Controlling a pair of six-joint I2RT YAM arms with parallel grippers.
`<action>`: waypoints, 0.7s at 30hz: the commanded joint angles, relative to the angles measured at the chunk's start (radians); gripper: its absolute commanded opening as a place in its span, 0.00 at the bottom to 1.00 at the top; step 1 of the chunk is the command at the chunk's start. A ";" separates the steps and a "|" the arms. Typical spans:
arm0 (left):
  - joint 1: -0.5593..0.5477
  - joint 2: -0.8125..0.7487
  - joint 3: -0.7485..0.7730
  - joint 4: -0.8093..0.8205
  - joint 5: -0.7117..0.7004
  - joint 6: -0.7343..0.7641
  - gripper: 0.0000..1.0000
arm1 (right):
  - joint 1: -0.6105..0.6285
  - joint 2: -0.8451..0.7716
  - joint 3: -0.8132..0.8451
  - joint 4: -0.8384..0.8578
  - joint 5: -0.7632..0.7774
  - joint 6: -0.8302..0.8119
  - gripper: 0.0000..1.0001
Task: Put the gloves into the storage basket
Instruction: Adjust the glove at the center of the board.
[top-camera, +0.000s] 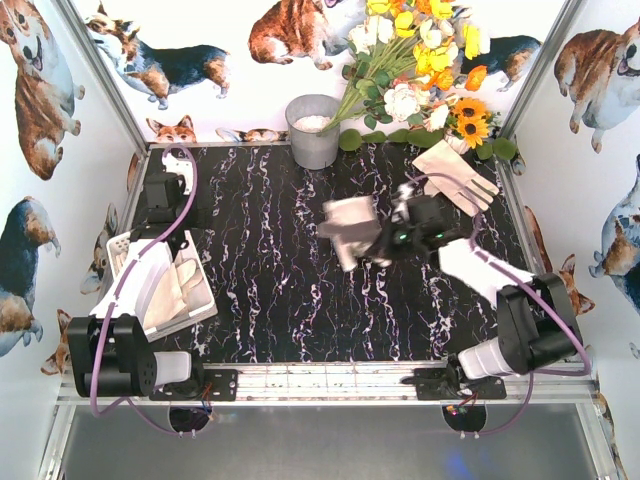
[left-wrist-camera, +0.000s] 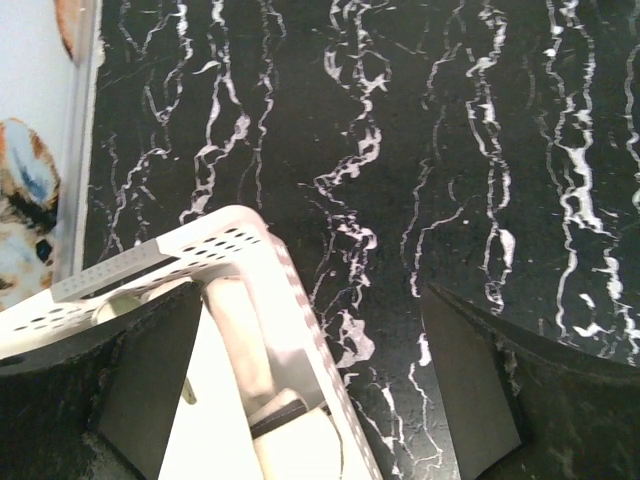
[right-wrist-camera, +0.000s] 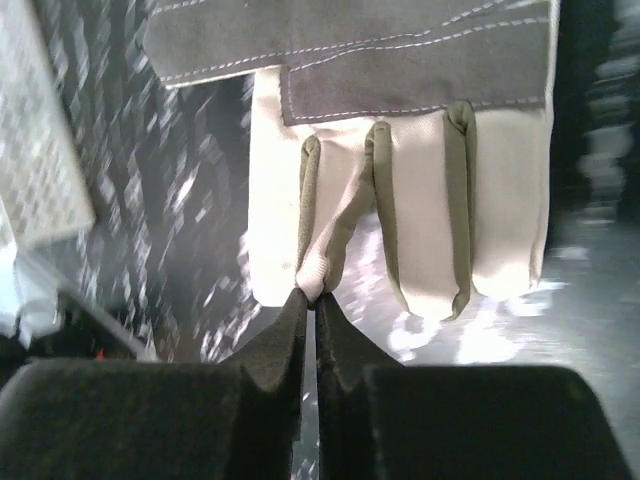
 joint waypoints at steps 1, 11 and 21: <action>-0.031 -0.005 0.022 0.021 0.073 -0.023 0.84 | 0.155 -0.034 0.035 -0.004 -0.166 -0.040 0.00; -0.275 -0.001 0.029 -0.079 0.116 -0.085 0.81 | 0.302 -0.113 0.079 -0.298 0.044 -0.198 0.00; -0.559 0.059 -0.143 0.064 0.247 -0.454 0.72 | 0.220 -0.075 0.118 -0.244 0.130 -0.235 0.00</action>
